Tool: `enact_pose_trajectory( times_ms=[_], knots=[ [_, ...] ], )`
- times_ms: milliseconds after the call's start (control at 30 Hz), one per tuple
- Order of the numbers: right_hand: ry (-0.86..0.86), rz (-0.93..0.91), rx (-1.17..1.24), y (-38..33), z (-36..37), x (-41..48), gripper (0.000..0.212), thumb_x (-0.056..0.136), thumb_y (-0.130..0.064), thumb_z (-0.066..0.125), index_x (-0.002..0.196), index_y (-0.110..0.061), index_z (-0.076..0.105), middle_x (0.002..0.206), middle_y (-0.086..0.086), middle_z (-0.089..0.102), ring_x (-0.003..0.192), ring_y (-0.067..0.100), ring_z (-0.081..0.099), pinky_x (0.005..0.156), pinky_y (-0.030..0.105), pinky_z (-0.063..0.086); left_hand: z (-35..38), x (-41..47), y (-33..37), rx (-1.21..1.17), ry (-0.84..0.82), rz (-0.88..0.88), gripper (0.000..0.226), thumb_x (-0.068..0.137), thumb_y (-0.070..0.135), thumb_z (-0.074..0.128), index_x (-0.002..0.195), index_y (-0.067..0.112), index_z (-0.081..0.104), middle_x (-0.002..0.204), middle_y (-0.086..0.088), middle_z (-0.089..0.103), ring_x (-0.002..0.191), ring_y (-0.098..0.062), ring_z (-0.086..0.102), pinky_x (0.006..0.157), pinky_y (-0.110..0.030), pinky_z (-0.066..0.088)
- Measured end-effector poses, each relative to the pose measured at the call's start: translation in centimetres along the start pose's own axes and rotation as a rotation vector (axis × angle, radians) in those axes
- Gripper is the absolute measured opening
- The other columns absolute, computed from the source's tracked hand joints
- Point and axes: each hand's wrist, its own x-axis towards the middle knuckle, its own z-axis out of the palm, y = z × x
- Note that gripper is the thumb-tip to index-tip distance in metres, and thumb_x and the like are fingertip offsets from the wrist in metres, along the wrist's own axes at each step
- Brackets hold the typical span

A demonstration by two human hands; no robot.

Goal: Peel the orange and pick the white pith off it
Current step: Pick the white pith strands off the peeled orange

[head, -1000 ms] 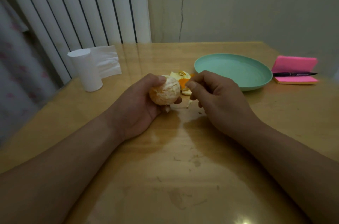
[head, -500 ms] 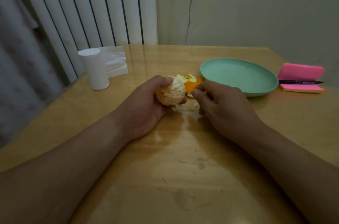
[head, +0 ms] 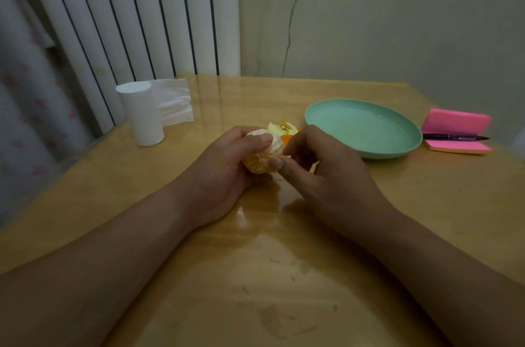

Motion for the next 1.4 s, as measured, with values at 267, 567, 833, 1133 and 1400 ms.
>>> enact_pose_trajectory(
  times_ms=[267, 567, 833, 1133, 1400],
  knots=[
    [-0.043, 0.037, 0.035, 0.51, 0.08, 0.11, 0.011, 0.102, -0.04, 0.065, 0.1, -0.03, 0.064, 0.084, -0.013, 0.064, 0.081, 0.01, 0.059, 0.068, 0.033, 0.051, 0.0, 0.29, -0.39, 0.058, 0.025, 0.014, 0.052, 0.087, 0.026, 0.073, 0.132, 0.004, 0.061, 0.129, -0.024, 0.071, 0.112, -0.034, 0.071, 0.105, -0.056, 0.053],
    [-0.038, 0.011, -0.041, 0.45, 0.04, 0.0, 0.008, 0.102, -0.036, 0.063, 0.1, -0.029, 0.067, 0.084, -0.014, 0.065, 0.08, 0.007, 0.061, 0.073, 0.044, 0.056, -0.37, 0.25, -0.89, 0.361, 0.101, 0.106, 0.064, 0.074, 0.053, 0.083, 0.129, 0.027, 0.065, 0.126, -0.007, 0.073, 0.117, -0.028, 0.072, 0.106, -0.058, 0.056],
    [-0.006, 0.016, 0.099, 0.38, -0.21, -0.09, 0.011, 0.103, -0.029, 0.059, 0.096, -0.027, 0.067, 0.084, -0.007, 0.067, 0.079, 0.015, 0.062, 0.071, 0.047, 0.054, 0.09, 0.18, -0.28, 0.082, 0.052, 0.034, 0.055, 0.086, 0.027, 0.069, 0.135, 0.002, 0.061, 0.118, -0.017, 0.074, 0.104, -0.03, 0.072, 0.088, -0.044, 0.059],
    [0.018, 0.011, 0.053, 0.47, -0.14, 0.06, 0.006, 0.098, -0.029, 0.074, 0.1, -0.028, 0.068, 0.084, -0.014, 0.067, 0.082, 0.007, 0.063, 0.067, 0.017, 0.048, 0.25, -0.1, -0.12, 0.043, 0.048, 0.037, 0.048, 0.097, 0.021, 0.066, 0.138, -0.003, 0.057, 0.118, -0.02, 0.071, 0.105, -0.029, 0.068, 0.089, -0.044, 0.054],
    [-0.009, -0.025, -0.108, 0.54, -0.44, 0.08, 0.009, 0.101, -0.037, 0.068, 0.105, -0.03, 0.07, 0.086, -0.016, 0.068, 0.08, 0.004, 0.062, 0.07, 0.031, 0.054, -0.3, 0.31, -0.5, 0.286, 0.078, 0.073, 0.056, 0.079, 0.042, 0.079, 0.129, 0.02, 0.067, 0.125, -0.012, 0.073, 0.116, -0.03, 0.072, 0.103, -0.053, 0.057]
  ],
)
